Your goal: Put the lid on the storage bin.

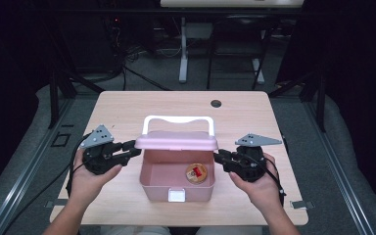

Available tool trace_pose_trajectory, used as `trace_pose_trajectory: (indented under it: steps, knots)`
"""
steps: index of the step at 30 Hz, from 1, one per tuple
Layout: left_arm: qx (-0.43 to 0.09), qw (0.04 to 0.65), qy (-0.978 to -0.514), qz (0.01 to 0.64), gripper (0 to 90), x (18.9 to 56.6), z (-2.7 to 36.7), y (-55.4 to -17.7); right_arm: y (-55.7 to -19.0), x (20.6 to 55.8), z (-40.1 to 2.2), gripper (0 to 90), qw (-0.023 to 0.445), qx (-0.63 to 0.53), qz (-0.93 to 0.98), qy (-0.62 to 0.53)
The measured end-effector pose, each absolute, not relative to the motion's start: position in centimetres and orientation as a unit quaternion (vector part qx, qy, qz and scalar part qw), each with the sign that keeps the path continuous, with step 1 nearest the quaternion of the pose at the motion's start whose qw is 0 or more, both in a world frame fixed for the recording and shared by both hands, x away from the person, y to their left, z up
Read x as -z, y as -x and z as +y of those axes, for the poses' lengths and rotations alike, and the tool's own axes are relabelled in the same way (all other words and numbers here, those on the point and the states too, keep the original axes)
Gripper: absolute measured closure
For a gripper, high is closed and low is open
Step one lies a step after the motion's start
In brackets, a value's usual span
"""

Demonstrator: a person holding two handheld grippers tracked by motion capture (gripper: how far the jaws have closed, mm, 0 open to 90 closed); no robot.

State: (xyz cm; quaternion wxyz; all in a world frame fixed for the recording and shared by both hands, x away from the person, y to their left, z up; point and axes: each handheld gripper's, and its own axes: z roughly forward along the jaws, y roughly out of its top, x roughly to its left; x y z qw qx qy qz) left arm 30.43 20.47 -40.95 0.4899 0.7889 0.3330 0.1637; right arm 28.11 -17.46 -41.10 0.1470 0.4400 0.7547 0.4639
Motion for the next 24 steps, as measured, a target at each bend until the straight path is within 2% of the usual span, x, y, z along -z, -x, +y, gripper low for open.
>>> trace_pose_trajectory:
  steps: [24]
  knots:
    - [-0.162, 0.478, -0.798, 0.33, 68.5, 41.9, 20.5, -29.4, -27.9, 41.3, -18.5, 73.0, 0.146, -0.463, 0.745, -0.458]
